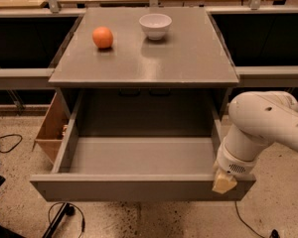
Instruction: Open top drawer
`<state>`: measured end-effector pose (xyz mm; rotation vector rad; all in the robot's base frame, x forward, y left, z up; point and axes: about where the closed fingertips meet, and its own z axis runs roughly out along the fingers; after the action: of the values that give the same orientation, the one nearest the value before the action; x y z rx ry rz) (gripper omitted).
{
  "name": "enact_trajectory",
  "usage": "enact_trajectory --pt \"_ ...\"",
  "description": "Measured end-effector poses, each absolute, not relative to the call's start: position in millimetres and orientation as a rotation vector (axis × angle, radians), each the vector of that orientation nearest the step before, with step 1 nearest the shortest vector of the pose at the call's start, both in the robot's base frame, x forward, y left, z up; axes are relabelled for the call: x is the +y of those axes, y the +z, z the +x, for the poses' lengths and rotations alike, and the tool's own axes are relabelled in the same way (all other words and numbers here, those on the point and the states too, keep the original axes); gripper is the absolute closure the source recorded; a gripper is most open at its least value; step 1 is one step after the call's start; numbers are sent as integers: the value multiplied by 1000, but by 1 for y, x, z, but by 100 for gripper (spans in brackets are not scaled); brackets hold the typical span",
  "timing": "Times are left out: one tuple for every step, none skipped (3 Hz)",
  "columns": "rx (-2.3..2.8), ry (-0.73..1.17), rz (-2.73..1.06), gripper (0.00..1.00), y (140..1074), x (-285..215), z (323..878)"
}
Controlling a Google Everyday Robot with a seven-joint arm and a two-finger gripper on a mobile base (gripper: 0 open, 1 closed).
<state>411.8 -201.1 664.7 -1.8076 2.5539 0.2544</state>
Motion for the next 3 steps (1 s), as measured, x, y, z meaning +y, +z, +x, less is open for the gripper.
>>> enact_trajectory --pt "2554 254 -1808 76 665 -201 412" --pt "2554 254 -1808 53 665 -201 412" --pt "2554 254 -1808 29 665 -201 412"
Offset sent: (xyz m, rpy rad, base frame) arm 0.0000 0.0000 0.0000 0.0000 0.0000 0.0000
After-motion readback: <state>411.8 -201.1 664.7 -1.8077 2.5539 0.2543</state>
